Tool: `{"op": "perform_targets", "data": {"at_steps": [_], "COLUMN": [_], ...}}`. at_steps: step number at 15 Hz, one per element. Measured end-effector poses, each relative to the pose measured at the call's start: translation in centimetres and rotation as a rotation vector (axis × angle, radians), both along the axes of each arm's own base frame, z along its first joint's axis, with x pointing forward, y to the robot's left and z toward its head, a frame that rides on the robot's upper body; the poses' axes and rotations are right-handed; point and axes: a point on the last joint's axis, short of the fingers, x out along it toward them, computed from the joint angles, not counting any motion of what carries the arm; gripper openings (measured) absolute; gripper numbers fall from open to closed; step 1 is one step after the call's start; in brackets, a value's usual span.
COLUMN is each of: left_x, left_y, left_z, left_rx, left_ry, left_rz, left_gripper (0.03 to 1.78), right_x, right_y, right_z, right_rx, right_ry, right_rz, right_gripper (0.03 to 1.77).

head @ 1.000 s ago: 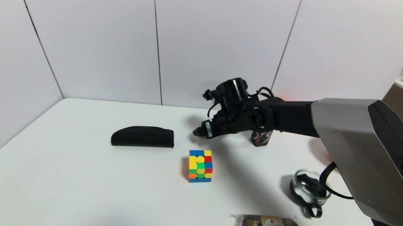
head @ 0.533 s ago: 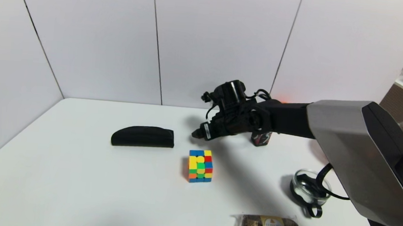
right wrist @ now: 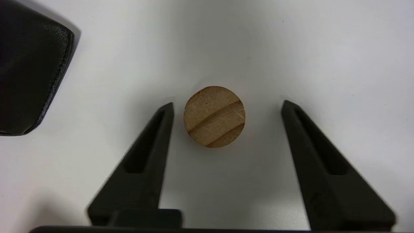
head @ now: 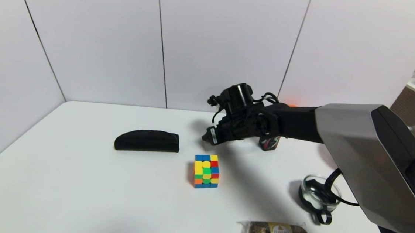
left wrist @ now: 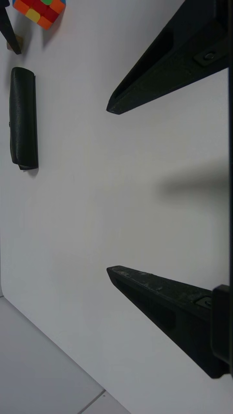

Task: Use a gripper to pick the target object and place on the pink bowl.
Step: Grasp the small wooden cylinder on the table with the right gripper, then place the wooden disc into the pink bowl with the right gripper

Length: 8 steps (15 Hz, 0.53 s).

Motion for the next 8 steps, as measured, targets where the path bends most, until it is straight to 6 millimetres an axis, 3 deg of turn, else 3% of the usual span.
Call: {"op": "perform_targets", "data": {"at_steps": [3,4,8], "left_x": [0.0,0.0,0.0], "left_y": [0.0,0.0,0.0], "left_z": [0.0,0.0,0.0], "left_rx": [0.0,0.0,0.0], "left_ry": [0.0,0.0,0.0], "left_rz": [0.0,0.0,0.0], "left_gripper": [1.69,1.69,1.69], "right_x": [0.01,0.02,-0.05], "right_y": [0.0,0.01,0.0], "right_z": [-0.07,-0.06,0.01], "right_rx": [-0.002,-0.001,-0.002], "right_ry": [0.002,0.0,0.002], "right_rz": [0.0,0.0,0.002], "right_gripper": [0.76,0.47,0.47]}}
